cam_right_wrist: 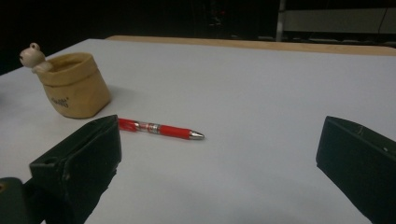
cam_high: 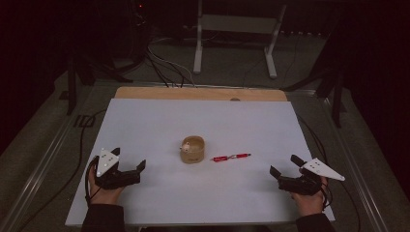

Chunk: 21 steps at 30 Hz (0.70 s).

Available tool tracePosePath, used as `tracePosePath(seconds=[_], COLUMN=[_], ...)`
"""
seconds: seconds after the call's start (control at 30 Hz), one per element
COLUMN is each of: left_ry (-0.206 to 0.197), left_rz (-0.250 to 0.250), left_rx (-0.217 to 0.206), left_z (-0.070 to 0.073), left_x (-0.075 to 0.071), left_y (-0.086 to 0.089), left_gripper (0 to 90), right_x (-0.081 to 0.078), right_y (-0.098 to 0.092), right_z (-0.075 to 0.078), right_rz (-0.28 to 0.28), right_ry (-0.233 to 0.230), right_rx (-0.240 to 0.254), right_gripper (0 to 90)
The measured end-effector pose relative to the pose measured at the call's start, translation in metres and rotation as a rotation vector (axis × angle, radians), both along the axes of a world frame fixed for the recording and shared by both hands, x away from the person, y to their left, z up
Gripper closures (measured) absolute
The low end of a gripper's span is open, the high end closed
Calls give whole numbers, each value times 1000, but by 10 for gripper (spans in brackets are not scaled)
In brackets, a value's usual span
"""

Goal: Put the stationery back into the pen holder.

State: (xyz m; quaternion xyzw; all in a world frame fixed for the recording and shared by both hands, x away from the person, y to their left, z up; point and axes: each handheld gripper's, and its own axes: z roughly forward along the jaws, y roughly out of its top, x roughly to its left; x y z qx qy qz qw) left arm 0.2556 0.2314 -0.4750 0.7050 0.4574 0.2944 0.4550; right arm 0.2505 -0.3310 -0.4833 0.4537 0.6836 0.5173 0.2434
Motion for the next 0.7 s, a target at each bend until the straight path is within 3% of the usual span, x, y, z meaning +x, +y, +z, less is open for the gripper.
tracePosePath(seconds=[0.17, 0.33, 0.5, 0.7], left_ry=[7, 5, 6, 8], left_rz=[-1, -4, -4, -13], left_rx=[1, 4, 0, 2], left_z=[-2, -2, -3, -4], left_x=[1, 1, 1, 1], left_y=[-2, -3, -3, -5], left_gripper=[18, 18, 17, 17], right_x=[2, 7, 20, 40], right_y=[-3, -3, 1, 6], right_z=[4, 15, 29, 39], right_rz=[3, 23, 56, 92], right_ry=[9, -6, -16, 4], right_rx=[28, 20, 11, 2], right_gripper=[2, 2, 2, 2])
